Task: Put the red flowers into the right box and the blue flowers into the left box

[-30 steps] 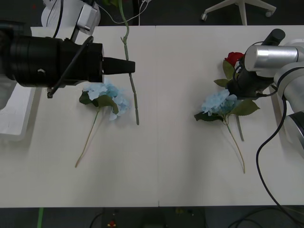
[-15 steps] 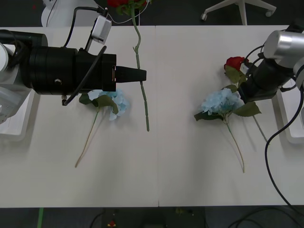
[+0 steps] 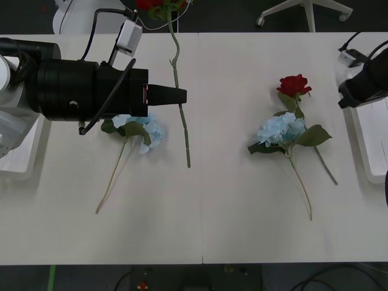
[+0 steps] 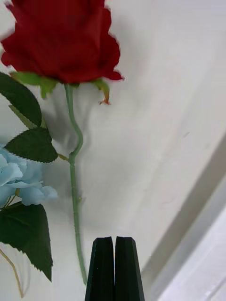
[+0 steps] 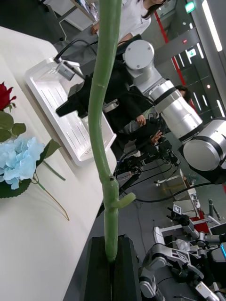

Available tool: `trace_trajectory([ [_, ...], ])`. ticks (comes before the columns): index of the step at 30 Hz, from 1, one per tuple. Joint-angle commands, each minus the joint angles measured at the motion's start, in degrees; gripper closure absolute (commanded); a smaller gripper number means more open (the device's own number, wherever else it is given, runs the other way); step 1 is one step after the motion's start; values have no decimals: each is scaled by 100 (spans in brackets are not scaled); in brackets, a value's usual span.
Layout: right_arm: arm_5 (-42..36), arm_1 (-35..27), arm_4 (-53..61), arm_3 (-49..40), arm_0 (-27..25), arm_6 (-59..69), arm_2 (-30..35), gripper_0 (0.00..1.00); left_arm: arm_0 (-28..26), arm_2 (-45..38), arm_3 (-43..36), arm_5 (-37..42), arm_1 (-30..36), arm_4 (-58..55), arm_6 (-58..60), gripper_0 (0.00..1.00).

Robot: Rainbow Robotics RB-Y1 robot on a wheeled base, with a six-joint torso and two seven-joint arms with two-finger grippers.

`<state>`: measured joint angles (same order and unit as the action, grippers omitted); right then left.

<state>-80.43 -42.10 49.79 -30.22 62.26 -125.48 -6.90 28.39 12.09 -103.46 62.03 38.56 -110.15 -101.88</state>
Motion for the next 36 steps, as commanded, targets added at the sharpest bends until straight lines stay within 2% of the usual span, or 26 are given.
trace_trajectory([
  [1, -139, -474, 198, -292, 313, -170, 48, 100, -35, 22, -192, -33, 205, -85, -218, 100],
  [3, -192, -501, 259, -318, 305, -240, 57, 66, -35, 22, -192, -33, 205, -85, -218, 100],
  [4, -227, -509, 347, -362, 305, -284, 31, 37, -35, 22, -192, -33, 205, -85, -218, 100],
  [5, -289, -545, 496, -432, 305, -328, -31, 24, -35, 22, -192, -33, 205, -85, -218, 100],
  [7, -412, -624, 848, -608, 269, -390, -216, 14, -35, 22, -192, -33, 205, -85, -218, 100],
  [12, -711, -922, 1999, -1575, -117, -451, -796, 9, -35, 22, -192, -33, 205, -85, -218, 100],
  [19, -1071, -1151, 4056, -2129, -943, -434, -804, 7, -35, 22, -192, -33, 205, -85, -218, 100],
  [24, -1282, -1204, 4935, -2463, -1400, -346, -813, 6, -35, 22, -192, -33, 205, -85, -218, 100],
  [29, -1238, -1265, 5744, -3210, -2007, 23, -813, 6, -35, 22, -192, -33, 205, -85, -218, 100],
  [36, -781, -1336, 6693, -4546, -2886, 726, -796, 6, -35, 22, -192, -33, 205, -85, -218, 100],
])
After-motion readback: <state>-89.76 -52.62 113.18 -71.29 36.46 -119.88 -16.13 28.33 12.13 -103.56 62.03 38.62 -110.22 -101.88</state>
